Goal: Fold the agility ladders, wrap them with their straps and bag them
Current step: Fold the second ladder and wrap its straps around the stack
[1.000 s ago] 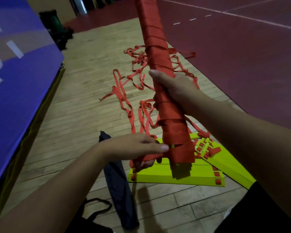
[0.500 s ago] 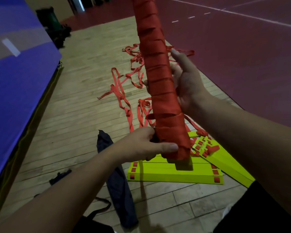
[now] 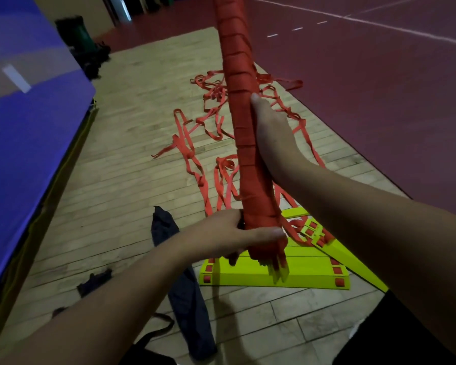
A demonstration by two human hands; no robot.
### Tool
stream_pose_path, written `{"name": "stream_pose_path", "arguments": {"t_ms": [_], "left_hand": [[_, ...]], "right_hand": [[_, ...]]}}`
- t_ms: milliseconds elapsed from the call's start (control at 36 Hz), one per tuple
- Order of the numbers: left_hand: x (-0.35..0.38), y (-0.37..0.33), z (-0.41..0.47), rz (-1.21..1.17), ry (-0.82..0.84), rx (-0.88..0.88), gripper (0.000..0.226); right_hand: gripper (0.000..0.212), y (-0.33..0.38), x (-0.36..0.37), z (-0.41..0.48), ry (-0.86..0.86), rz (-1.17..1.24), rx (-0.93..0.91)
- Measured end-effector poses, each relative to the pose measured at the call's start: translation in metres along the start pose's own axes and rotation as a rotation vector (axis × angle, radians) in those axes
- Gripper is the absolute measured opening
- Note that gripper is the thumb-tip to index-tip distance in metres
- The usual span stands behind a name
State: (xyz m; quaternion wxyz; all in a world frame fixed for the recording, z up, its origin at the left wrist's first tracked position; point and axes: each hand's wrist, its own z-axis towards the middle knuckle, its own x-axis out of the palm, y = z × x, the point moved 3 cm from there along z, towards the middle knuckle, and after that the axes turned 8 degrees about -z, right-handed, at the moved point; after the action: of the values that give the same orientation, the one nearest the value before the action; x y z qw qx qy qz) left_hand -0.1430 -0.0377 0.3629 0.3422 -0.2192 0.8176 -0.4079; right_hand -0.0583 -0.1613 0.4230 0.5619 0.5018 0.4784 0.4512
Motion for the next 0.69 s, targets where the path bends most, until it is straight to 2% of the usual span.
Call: {"name": "stream_pose_path", "arguments": {"t_ms": [56,111,194,250,333,389,472,528,611,694], "left_hand": [[0.004,-0.002,0.005,0.023,-0.101,0.068,0.061],[0.004,0.0,0.008,-0.054,-0.119,0.1,0.055],[-0.006,0.008,0.009,-0.238,0.002,0.147,0.057],[-0.01,0.009,0.004,-0.358,0.136,0.184,0.057],[-0.01,0.012,0.0,-0.429,0.223,0.211,0.059],[-0.006,0.012,-0.001,-0.42,0.236,0.201,0.058],[-0.001,0.008,-0.001,-0.423,0.256,0.171,0.054],[-0.002,0.002,-0.004,-0.382,0.242,0.119,0.055],[-0.007,-0.004,-0.008,-0.126,0.189,0.023,0.061],[-0.009,0.003,-0.006,0.052,0.194,-0.047,0.084]], "right_hand": [[0.043,0.001,-0.002,-0.004,0.023,0.066,0.0],[0.037,0.003,-0.005,-0.006,0.094,0.179,0.041],[0.03,0.011,-0.002,-0.01,0.318,0.454,0.081],[0.038,0.017,-0.001,-0.014,0.513,0.64,0.133],[0.049,0.015,-0.002,-0.014,0.668,0.688,0.214],[0.045,0.01,-0.001,-0.012,0.668,0.636,0.255],[0.027,0.003,-0.001,-0.007,0.59,0.593,0.286],[0.024,0.003,-0.002,-0.005,0.556,0.565,0.289],[0.02,0.004,-0.009,-0.003,0.475,0.451,0.245],[0.019,0.004,-0.016,0.0,0.298,0.258,0.122]]}}
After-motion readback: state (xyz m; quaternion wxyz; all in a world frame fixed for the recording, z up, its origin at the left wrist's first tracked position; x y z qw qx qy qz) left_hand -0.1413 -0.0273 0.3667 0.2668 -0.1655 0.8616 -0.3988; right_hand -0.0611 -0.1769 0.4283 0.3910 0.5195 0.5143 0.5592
